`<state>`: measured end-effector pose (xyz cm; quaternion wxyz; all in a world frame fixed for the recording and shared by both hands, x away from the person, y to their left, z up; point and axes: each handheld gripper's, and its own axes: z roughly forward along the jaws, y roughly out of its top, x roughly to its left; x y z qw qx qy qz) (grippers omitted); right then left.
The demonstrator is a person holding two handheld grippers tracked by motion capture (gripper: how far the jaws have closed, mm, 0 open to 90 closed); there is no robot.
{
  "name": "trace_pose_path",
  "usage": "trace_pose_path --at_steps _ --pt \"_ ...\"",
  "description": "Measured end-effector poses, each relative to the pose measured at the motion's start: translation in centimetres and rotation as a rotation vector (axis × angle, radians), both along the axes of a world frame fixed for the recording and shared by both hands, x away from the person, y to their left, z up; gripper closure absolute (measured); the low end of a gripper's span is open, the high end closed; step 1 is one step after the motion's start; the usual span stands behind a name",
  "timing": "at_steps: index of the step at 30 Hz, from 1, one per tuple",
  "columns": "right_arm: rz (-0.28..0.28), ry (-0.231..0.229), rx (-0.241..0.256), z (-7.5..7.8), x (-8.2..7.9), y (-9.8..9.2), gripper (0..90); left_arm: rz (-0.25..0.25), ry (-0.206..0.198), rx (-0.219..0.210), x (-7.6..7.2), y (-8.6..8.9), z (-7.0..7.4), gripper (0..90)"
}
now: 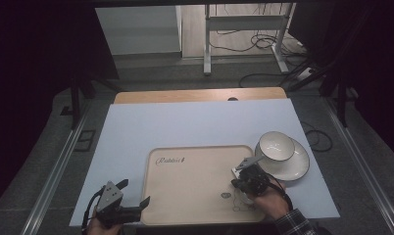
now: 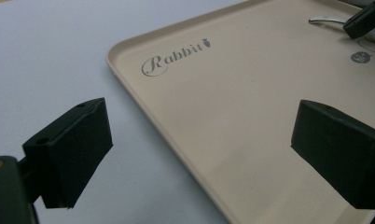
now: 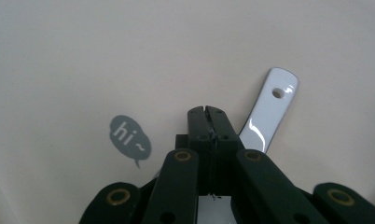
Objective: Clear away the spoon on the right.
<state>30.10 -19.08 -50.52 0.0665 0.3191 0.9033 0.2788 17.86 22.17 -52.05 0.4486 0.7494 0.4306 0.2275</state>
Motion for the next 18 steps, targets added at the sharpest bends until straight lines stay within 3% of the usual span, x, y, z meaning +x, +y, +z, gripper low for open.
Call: trace_pose_path --at_steps 9,18 --pt "-0.036 -0.002 0.010 -0.03 0.50 -1.15 89.7 -0.001 0.000 0.004 0.00 -0.03 0.01 4.7" --pt "-0.029 -0.022 0.019 0.13 0.34 -1.03 86.1 -0.002 0.001 0.004 0.01 -0.04 0.01 4.7"
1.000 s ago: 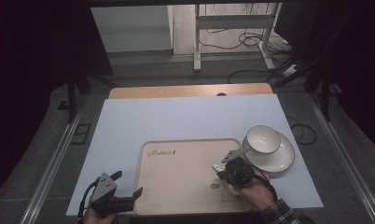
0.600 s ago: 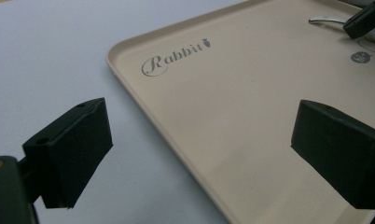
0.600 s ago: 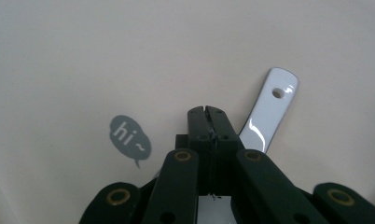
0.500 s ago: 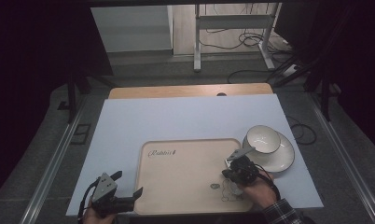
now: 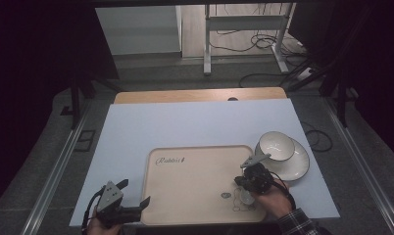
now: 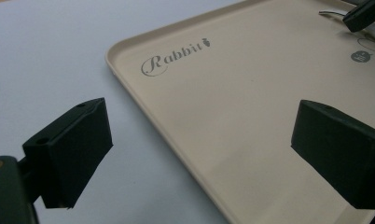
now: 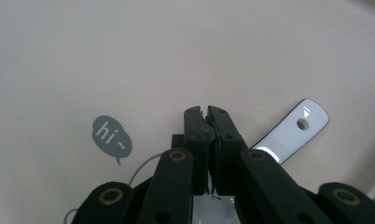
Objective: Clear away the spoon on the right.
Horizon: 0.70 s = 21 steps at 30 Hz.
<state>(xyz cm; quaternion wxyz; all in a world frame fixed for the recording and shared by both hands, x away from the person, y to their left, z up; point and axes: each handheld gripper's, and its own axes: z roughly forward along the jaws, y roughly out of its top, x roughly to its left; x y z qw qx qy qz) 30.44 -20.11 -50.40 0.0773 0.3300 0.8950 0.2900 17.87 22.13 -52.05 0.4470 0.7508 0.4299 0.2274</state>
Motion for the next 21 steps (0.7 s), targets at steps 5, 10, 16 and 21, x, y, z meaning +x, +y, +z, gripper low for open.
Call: trace_pose_path --at_steps 5,10,16,21 --pt "0.002 -0.015 0.017 0.3 -0.1 -0.1 83.0 0.001 -0.001 -0.001 0.0 0.0 0.0 4.7" --pt "0.003 -0.033 0.024 0.6 -0.2 -0.3 80.3 0.002 -0.001 -0.005 0.0 0.0 0.0 4.7" --pt "-0.005 -0.050 0.034 1.0 -0.4 -0.4 76.3 0.002 0.002 -0.012 0.0 0.1 0.0 4.7" --pt "-0.008 -0.066 0.045 1.3 -0.6 -0.6 73.2 0.002 0.004 -0.022 0.1 0.2 0.0 4.7"
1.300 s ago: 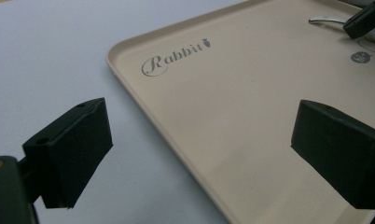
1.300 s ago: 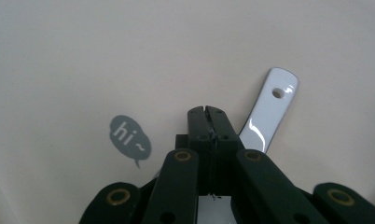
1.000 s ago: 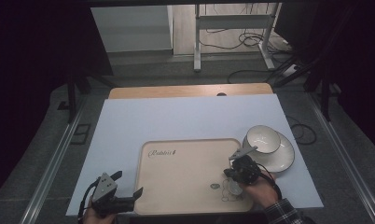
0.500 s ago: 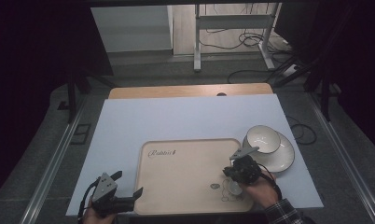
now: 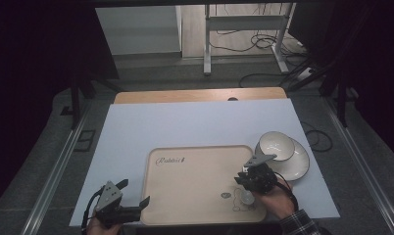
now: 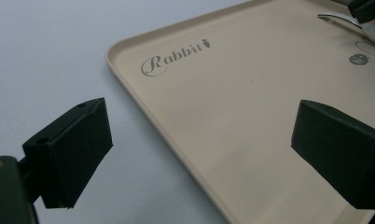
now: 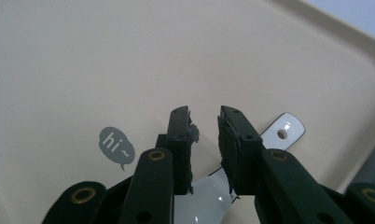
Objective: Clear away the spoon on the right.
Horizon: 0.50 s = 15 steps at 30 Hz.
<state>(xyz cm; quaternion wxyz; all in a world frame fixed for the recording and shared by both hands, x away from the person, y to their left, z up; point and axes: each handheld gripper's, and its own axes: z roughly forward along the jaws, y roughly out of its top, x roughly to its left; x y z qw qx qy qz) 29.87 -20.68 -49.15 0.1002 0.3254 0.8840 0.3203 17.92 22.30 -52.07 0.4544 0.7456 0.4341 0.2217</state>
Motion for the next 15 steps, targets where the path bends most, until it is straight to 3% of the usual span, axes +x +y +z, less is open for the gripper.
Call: trace_pose_path --at_steps 15 --pt "-0.004 -0.037 0.026 0.84 -0.59 -0.41 64.3 -0.005 -0.003 -0.013 -0.03 0.12 0.00 4.1"
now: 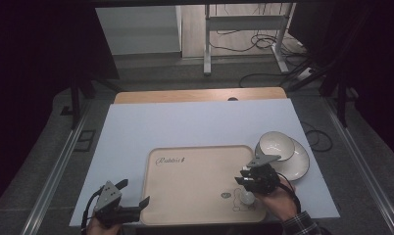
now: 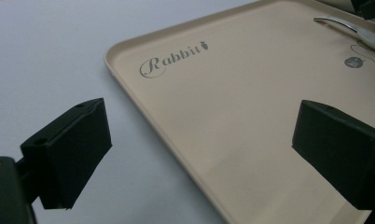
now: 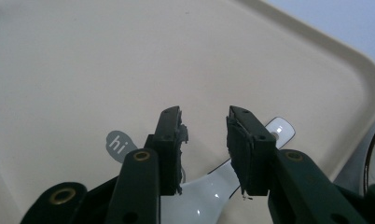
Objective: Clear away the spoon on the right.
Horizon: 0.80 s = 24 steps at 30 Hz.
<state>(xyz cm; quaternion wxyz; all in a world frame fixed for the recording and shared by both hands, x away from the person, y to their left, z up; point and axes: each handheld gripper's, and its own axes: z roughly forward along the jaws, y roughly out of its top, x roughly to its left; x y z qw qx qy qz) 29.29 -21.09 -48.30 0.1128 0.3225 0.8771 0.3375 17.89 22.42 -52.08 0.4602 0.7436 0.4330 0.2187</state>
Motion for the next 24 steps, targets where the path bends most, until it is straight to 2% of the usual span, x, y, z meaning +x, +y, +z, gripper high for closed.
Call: trace_pose_path --at_steps 7,16,24 --pt "-0.005 -0.009 0.004 0.3 -0.2 -0.2 58.5 -0.001 0.001 -0.002 0.0 0.0 0.0 4.2" --pt "-0.010 -0.033 0.011 0.6 -0.5 -0.4 47.0 0.000 0.002 -0.007 0.0 0.1 0.0 4.4" --pt "-0.019 -0.061 0.034 1.2 -0.8 -0.8 37.9 0.000 0.004 -0.011 0.0 0.2 0.0 4.4"
